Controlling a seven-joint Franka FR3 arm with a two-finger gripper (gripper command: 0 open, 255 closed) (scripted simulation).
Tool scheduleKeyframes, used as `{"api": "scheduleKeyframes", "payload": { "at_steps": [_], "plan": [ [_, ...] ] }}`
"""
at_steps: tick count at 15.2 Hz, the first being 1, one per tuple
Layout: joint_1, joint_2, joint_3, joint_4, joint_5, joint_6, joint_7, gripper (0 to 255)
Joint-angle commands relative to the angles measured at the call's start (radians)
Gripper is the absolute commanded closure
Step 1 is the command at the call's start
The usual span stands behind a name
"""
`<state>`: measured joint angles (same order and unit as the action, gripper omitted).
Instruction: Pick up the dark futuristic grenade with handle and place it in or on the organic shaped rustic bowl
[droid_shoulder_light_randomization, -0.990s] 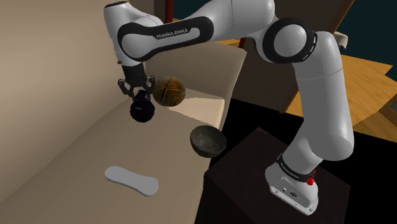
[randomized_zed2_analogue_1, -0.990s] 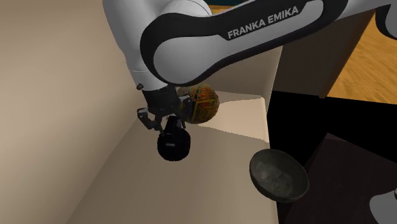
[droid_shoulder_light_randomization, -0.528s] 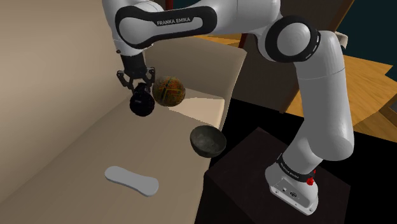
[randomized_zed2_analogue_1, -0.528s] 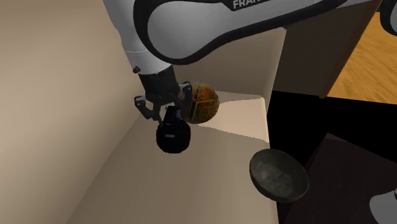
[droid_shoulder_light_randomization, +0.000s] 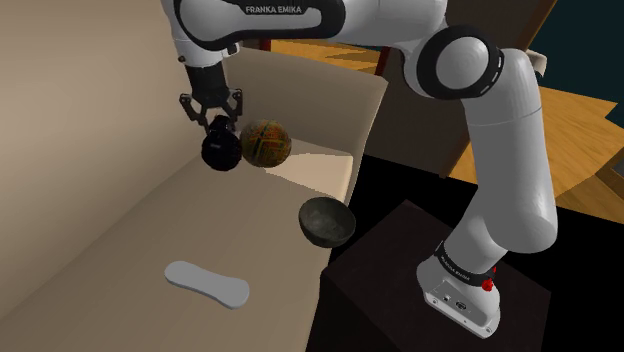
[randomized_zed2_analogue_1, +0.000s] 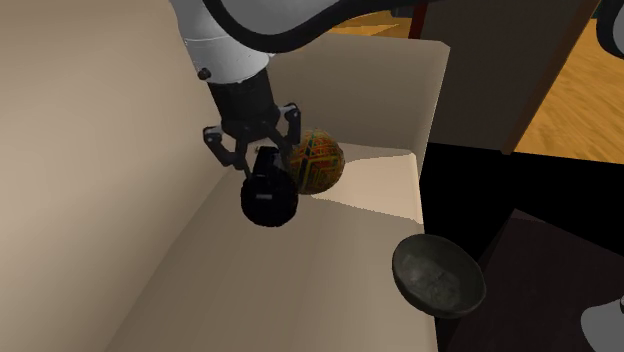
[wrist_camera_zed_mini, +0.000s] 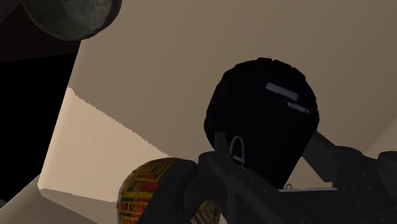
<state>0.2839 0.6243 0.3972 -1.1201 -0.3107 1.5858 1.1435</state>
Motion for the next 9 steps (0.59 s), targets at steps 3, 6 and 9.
{"api": "scheduleKeyframes", "payload": {
  "at_steps": [3, 6, 9],
  "plan": [
    [0.011, 0.007, -0.001, 0.062, -0.001, -0.053, -0.008, 255],
    [-0.061, -0.171, 0.024, -0.203, 0.047, 0.037, -0.004, 255],
    [-0.114, -0.322, 0.037, -0.403, 0.098, 0.096, -0.018, 255]
  ]
}}
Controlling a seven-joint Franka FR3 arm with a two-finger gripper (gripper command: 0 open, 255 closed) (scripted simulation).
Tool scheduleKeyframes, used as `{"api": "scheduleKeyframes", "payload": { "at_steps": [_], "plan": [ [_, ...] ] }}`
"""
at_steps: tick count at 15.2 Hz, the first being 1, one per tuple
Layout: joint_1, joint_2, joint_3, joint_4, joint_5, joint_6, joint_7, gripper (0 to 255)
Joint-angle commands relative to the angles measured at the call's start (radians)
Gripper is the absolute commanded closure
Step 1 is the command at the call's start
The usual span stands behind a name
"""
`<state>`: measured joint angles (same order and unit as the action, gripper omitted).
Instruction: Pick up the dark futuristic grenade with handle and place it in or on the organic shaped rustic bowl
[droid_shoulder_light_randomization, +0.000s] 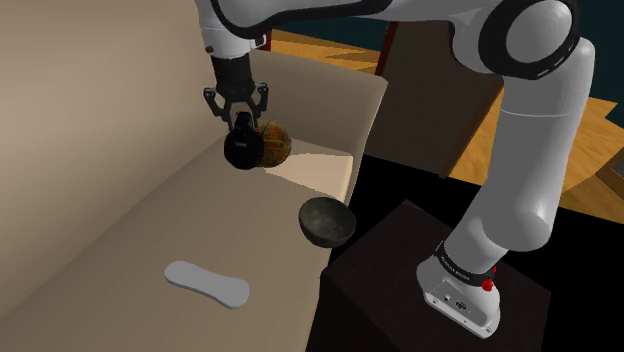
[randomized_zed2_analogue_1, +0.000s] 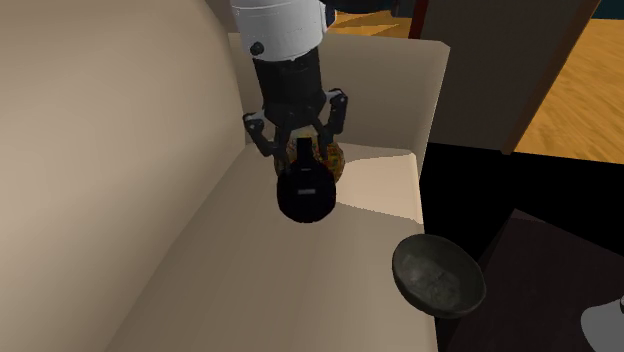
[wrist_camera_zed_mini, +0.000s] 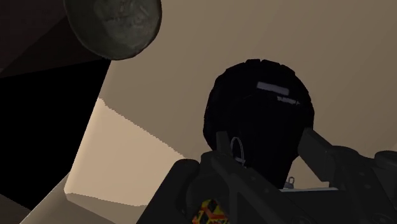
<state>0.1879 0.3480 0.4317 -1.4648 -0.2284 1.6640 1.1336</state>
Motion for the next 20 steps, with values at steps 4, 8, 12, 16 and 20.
{"api": "scheduleKeyframes", "payload": {
  "at_steps": [4, 8, 12, 16, 20],
  "plan": [
    [-0.066, -0.235, 0.007, -0.276, 0.089, 0.069, -0.048, 255],
    [-0.089, -0.416, -0.006, -0.458, 0.161, 0.091, -0.101, 255],
    [-0.091, -0.592, -0.033, -0.613, 0.224, 0.087, -0.158, 255],
    [-0.077, -0.764, -0.07, -0.747, 0.269, 0.058, -0.21, 255],
    [-0.059, -0.892, -0.101, -0.848, 0.292, 0.034, -0.243, 255]
  ]
}}
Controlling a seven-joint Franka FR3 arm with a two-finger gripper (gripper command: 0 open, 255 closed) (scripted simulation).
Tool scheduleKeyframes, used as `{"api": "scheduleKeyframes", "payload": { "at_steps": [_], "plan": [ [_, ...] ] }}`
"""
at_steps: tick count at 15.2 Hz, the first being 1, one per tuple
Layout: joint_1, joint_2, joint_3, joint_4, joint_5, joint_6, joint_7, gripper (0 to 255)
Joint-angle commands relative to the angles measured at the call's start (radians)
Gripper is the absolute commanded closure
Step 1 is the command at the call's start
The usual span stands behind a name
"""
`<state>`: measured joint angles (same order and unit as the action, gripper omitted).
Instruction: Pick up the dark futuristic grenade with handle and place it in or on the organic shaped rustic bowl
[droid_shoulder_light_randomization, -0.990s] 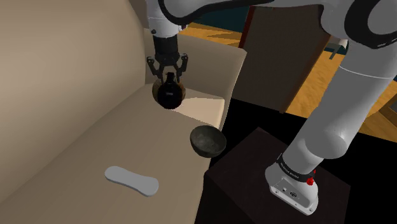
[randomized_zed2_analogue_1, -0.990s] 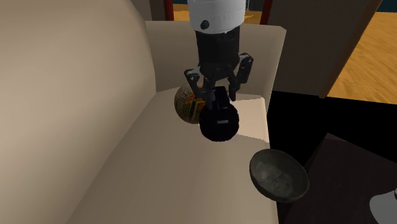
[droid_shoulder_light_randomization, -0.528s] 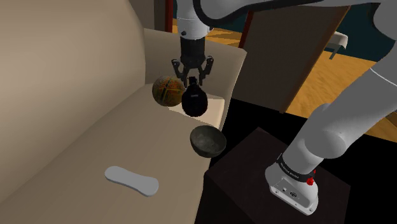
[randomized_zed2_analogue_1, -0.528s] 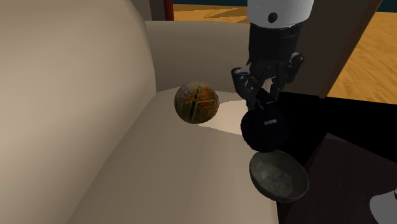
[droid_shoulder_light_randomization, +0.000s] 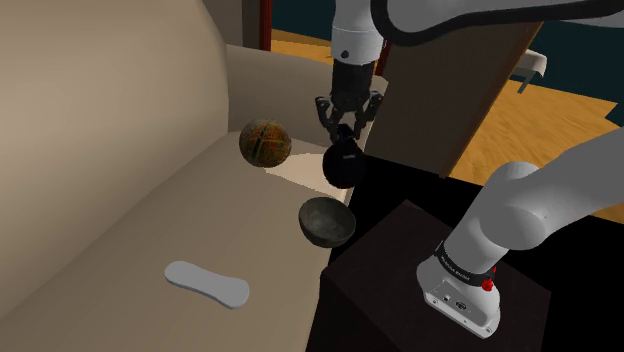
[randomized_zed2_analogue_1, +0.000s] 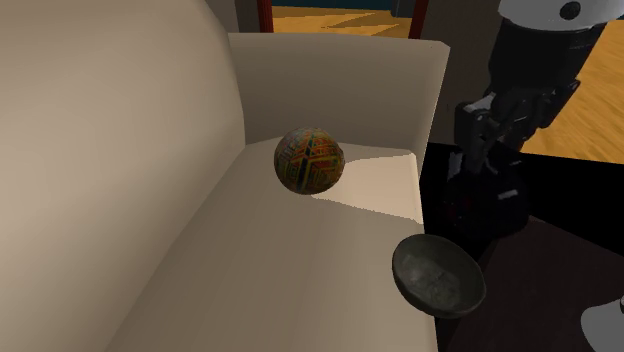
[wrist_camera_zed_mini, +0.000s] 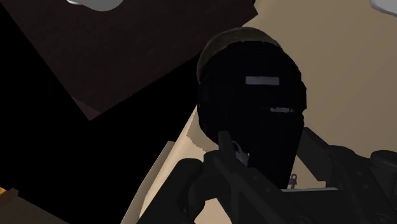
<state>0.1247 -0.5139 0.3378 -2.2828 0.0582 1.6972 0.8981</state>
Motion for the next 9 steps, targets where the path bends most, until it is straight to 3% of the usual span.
{"api": "scheduleKeyframes", "payload": {
  "at_steps": [1, 9],
  "plan": [
    [0.005, -0.03, -0.005, -0.043, 0.007, 0.014, -0.006, 255],
    [0.009, -0.018, 0.009, -0.141, 0.013, 0.124, 0.002, 255]
  ]
}}
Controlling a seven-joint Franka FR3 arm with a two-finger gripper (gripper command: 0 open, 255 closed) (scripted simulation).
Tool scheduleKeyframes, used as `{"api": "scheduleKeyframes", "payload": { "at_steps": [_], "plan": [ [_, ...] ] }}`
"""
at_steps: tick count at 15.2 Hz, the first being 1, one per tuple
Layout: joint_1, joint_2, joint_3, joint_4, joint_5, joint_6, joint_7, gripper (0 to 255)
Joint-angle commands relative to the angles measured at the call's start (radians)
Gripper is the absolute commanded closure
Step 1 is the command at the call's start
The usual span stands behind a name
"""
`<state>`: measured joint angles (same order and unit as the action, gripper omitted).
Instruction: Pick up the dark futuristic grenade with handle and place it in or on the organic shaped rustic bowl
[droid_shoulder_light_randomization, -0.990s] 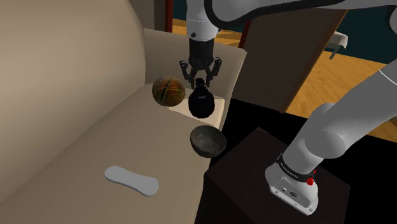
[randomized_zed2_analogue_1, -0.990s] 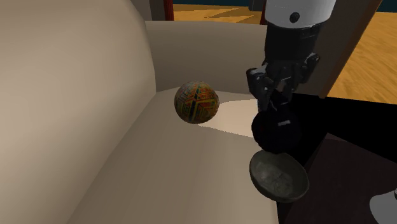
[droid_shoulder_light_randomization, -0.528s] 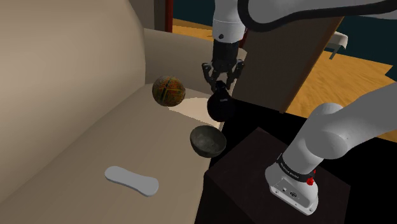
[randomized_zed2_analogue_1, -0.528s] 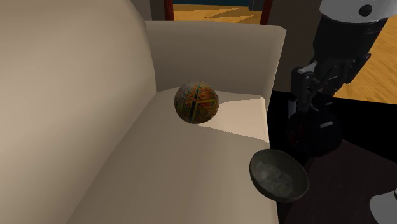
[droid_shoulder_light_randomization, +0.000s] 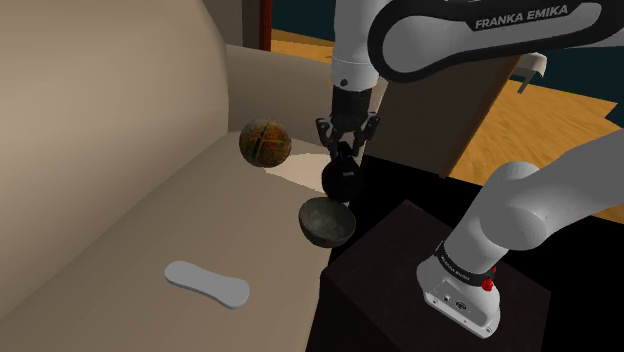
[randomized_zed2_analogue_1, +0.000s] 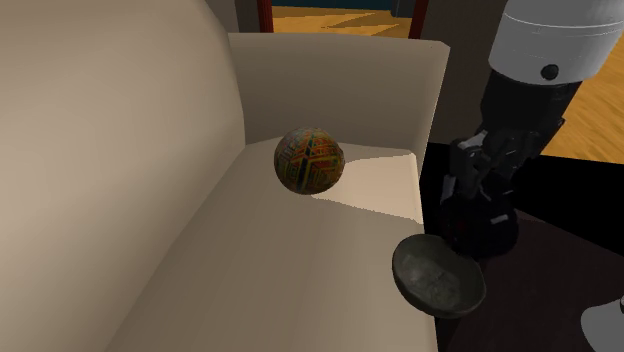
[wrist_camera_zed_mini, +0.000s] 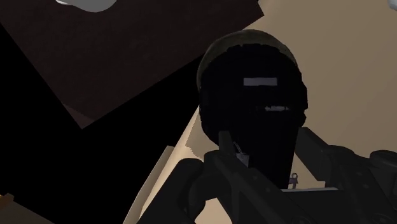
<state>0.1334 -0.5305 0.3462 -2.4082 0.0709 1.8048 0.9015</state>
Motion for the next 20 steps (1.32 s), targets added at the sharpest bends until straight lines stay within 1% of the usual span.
{"api": "scheduleKeyframes", "payload": {
  "at_steps": [1, 13, 20],
  "plan": [
    [0.0, 0.002, 0.002, -0.027, 0.001, 0.03, 0.0, 255],
    [0.0, 0.058, 0.03, -0.154, 0.004, 0.212, 0.021, 255],
    [0.0, 0.058, 0.03, -0.154, 0.004, 0.212, 0.021, 255]
  ]
}}
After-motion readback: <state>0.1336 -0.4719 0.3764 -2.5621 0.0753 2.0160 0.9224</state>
